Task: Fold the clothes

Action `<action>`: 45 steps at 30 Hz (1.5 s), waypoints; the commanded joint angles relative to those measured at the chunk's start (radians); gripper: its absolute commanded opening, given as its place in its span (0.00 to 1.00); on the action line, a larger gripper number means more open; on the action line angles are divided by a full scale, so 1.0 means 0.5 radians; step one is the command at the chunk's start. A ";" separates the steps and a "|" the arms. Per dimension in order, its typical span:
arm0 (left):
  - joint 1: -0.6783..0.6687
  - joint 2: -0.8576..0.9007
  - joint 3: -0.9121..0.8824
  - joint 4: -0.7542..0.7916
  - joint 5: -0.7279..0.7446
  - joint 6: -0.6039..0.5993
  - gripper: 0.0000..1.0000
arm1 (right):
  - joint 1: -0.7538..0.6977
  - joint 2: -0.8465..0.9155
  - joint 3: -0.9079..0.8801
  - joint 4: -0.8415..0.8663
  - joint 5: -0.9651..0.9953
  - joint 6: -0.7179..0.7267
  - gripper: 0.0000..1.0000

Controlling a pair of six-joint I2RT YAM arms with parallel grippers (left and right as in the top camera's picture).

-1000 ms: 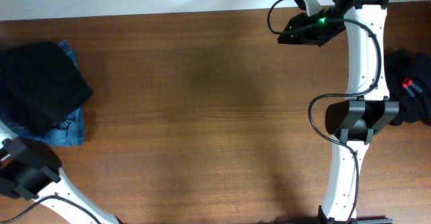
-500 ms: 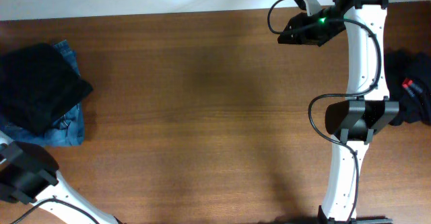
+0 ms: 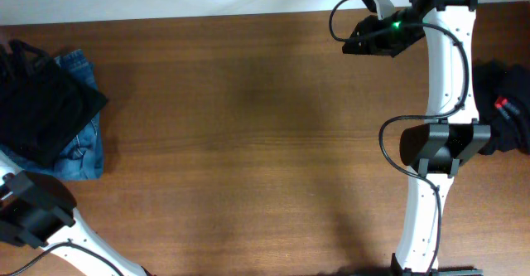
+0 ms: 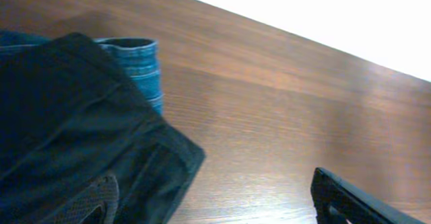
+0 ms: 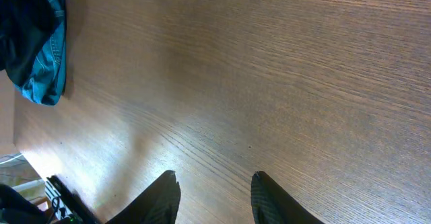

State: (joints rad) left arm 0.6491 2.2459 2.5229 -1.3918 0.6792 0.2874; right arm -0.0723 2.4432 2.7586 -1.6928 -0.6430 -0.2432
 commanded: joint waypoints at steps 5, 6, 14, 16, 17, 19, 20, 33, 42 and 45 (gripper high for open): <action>0.011 -0.079 -0.345 0.118 0.169 -0.012 0.91 | 0.000 -0.053 0.030 -0.012 0.008 -0.011 0.40; 0.011 -0.079 -0.404 0.159 0.170 -0.012 0.91 | 0.000 -0.053 0.030 -0.012 0.008 -0.011 0.40; 0.026 -0.079 -0.980 0.549 0.206 -0.015 0.91 | 0.000 -0.053 0.030 -0.012 0.008 -0.011 0.40; 0.045 -0.079 -1.121 0.492 0.165 -0.030 0.89 | 0.000 -0.053 0.030 -0.012 0.008 -0.011 0.40; 0.057 -0.079 -1.188 0.477 0.149 -0.029 0.89 | -0.001 -0.053 0.030 -0.012 0.008 -0.011 0.40; 0.096 -0.079 -1.360 0.511 0.105 -0.029 0.89 | -0.001 -0.053 0.030 -0.012 0.009 -0.011 0.40; 0.119 -0.079 -1.432 0.542 0.082 -0.029 0.89 | -0.001 -0.053 0.030 -0.012 0.009 -0.011 0.40; 0.366 -0.082 -1.621 0.555 0.080 -0.027 0.89 | -0.001 -0.053 0.030 -0.012 0.054 -0.011 0.40; 0.249 -0.086 -1.618 0.566 0.576 0.154 0.94 | -0.001 -0.053 0.030 -0.012 0.053 -0.011 0.40; 0.230 -0.100 -1.616 0.536 0.848 0.270 0.99 | -0.001 -0.053 0.030 -0.012 0.053 -0.011 0.40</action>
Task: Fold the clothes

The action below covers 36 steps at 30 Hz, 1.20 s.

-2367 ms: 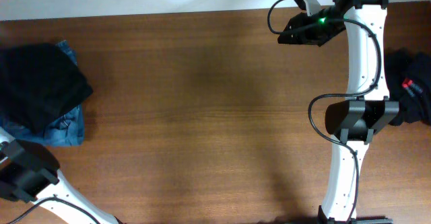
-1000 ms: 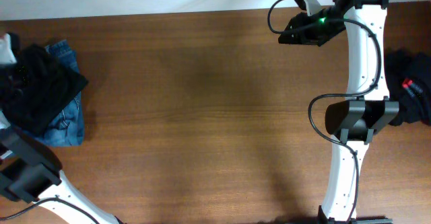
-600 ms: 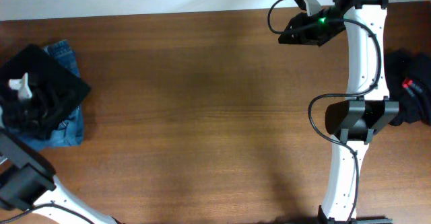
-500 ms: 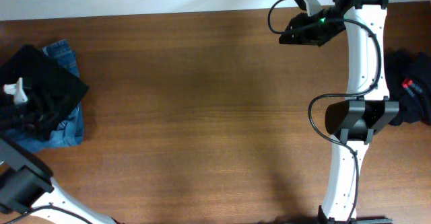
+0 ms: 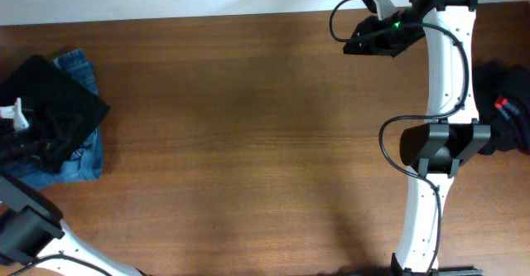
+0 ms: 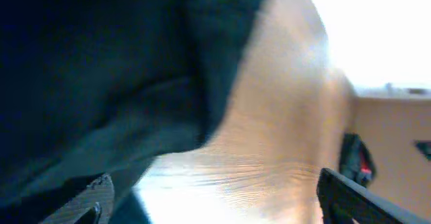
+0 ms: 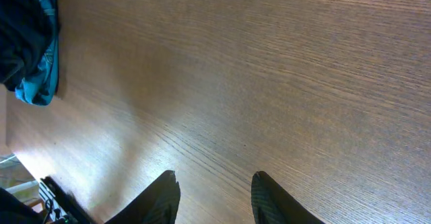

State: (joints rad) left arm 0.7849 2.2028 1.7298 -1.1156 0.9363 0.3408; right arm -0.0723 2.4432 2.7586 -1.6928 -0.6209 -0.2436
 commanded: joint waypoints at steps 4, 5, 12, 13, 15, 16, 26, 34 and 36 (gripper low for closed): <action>-0.043 -0.086 0.002 -0.074 0.533 0.260 0.99 | -0.001 -0.053 0.030 -0.012 0.009 -0.011 0.40; -0.043 -0.125 0.018 -0.092 0.539 0.296 0.99 | -0.001 -0.053 0.030 -0.012 0.009 -0.011 0.40; -0.060 -0.530 0.146 0.041 0.465 0.311 0.99 | -0.001 -0.053 0.030 -0.012 0.010 -0.011 0.40; -0.060 -0.578 0.153 0.117 0.418 0.278 0.99 | 0.000 -0.053 0.030 -0.012 0.010 -0.011 0.40; -0.066 -0.636 0.153 0.294 0.246 0.124 0.99 | 0.000 -0.053 0.030 -0.012 0.010 -0.011 0.40; -0.076 -0.642 0.153 0.369 0.141 0.013 0.99 | 0.000 -0.053 0.030 -0.012 0.009 -0.011 0.40; -0.223 -0.475 0.142 0.912 -0.483 -0.447 0.99 | 0.000 -0.053 0.030 -0.012 0.009 -0.010 0.40; -0.228 -0.052 0.142 1.076 -0.404 -0.706 1.00 | 0.000 -0.053 0.030 -0.012 0.009 -0.010 0.40; -0.236 0.072 0.142 1.032 -0.269 -0.706 0.99 | 0.000 -0.053 0.030 -0.012 0.009 -0.011 0.40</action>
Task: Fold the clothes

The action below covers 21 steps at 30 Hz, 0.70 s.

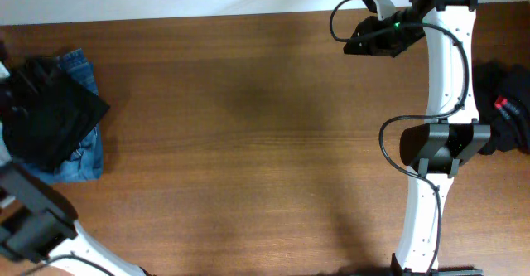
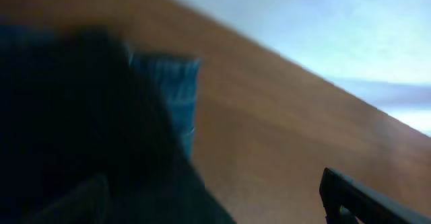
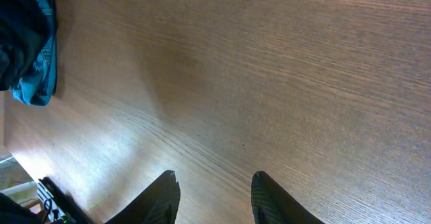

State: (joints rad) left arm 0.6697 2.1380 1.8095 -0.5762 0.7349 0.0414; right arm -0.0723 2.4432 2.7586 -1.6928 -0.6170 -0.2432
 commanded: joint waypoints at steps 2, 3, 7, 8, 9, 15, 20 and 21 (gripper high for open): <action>-0.015 0.301 -0.018 -0.084 0.243 -0.107 0.99 | 0.000 -0.053 0.030 -0.012 0.002 -0.011 0.40; -0.024 0.350 -0.018 -0.095 0.291 -0.107 0.99 | 0.000 -0.053 0.030 -0.012 0.002 -0.011 0.40; -0.060 0.438 -0.018 -0.100 0.394 -0.107 1.00 | 0.000 -0.053 0.030 -0.012 0.002 -0.011 0.40; -0.065 0.437 -0.018 -0.097 0.394 -0.105 0.99 | 0.000 -0.053 0.030 -0.012 0.002 -0.011 0.40; -0.066 0.427 -0.012 -0.095 0.395 -0.106 1.00 | 0.000 -0.053 0.030 -0.012 0.002 -0.011 0.40; -0.059 0.276 0.022 -0.096 0.401 -0.105 0.99 | -0.001 -0.053 0.030 -0.012 0.002 -0.011 0.40; -0.077 -0.050 0.052 -0.108 0.333 -0.005 0.99 | -0.005 -0.053 0.030 -0.011 0.087 -0.012 0.45; -0.093 -0.127 0.052 -0.130 0.258 0.019 0.99 | -0.005 -0.053 0.030 -0.011 0.144 -0.012 0.45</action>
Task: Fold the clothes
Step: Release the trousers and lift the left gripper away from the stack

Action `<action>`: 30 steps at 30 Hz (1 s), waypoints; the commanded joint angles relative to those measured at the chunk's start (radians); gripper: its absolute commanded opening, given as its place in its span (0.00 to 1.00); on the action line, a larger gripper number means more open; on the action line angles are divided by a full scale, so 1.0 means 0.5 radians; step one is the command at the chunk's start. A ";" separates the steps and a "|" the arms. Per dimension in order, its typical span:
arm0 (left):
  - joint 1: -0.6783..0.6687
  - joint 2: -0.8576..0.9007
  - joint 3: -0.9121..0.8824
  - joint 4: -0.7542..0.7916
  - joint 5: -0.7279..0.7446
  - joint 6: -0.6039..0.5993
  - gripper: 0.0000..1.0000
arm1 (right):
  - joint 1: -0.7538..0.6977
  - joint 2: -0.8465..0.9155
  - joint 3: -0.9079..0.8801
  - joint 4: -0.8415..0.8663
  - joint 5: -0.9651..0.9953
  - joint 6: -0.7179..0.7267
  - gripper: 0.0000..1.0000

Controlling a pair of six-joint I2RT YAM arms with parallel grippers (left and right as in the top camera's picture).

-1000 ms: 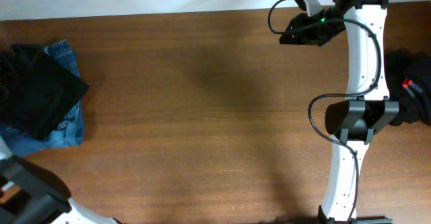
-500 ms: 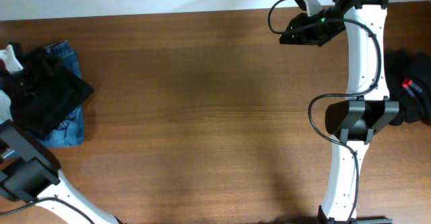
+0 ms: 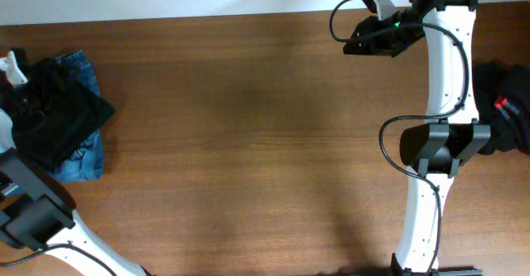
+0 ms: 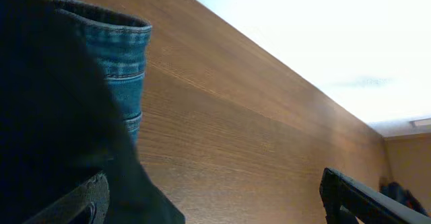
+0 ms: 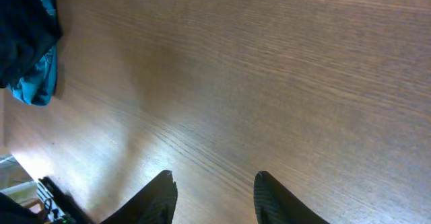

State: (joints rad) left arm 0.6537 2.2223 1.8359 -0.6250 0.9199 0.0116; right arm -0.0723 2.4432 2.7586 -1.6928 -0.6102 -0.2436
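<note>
A black garment lies bunched on folded blue jeans at the table's far left edge. My left gripper hovers over the garment's upper left part. In the left wrist view the left gripper is open wide: the black garment lies against its left finger and the jeans' waistband shows behind. My right gripper is raised at the far right and open. In its wrist view the right gripper has only bare wood between its fingers.
The brown wooden table stretches between the two arms. A dark heap of clothes with a red tag sits at the right edge, behind the right arm's base. The right wrist view shows the jeans far off.
The left gripper has shifted slightly over the black garment, and its wrist view is now sharp with the jeans' waistband close. The garment looks a little more bunched. The right arm has not moved.
At first the black garment lay spread on the jeans with the left gripper open beside it. Then the gripper was over the garment's left side. Later it was at the upper left, with the garment bunched, as now. The right arm stayed raised and open.
</note>
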 commanded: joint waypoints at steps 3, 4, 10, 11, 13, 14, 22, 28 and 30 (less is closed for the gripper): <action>-0.145 -0.517 -0.001 -0.112 -0.394 0.162 0.99 | -0.004 -0.053 0.030 0.003 0.370 -0.008 0.46; -0.180 -0.575 -0.001 -0.138 -0.482 0.184 0.99 | -0.005 -0.053 0.030 0.014 0.423 0.011 0.47; -0.487 -0.813 -0.001 -0.315 -1.142 0.189 0.99 | -0.003 -0.053 0.030 0.159 0.694 0.089 0.57; -0.543 -0.824 -0.001 -0.351 -1.248 0.189 0.99 | -0.003 -0.053 0.031 0.172 0.743 0.107 0.61; -0.653 -0.826 -0.001 -0.451 -1.417 0.189 0.99 | -0.005 -0.053 0.030 0.168 0.822 0.164 0.63; -0.703 -0.825 -0.001 -0.508 -1.478 0.190 0.99 | -0.008 -0.054 0.031 0.146 0.843 0.191 0.63; -0.877 -0.843 -0.001 -0.844 -1.669 0.190 0.99 | -0.078 -0.280 0.029 -0.012 0.840 0.298 0.63; -0.876 -0.961 -0.002 -1.082 -1.629 0.191 0.99 | -0.095 -0.705 -0.179 -0.013 0.858 0.309 0.64; -0.876 -1.024 -0.006 -1.128 -1.624 0.191 0.99 | -0.095 -0.875 -0.381 -0.013 0.885 0.328 0.63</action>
State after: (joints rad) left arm 0.2161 1.7943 1.8362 -1.1648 0.1146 0.0898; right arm -0.1211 2.1498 2.6732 -1.6928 -0.1951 -0.1040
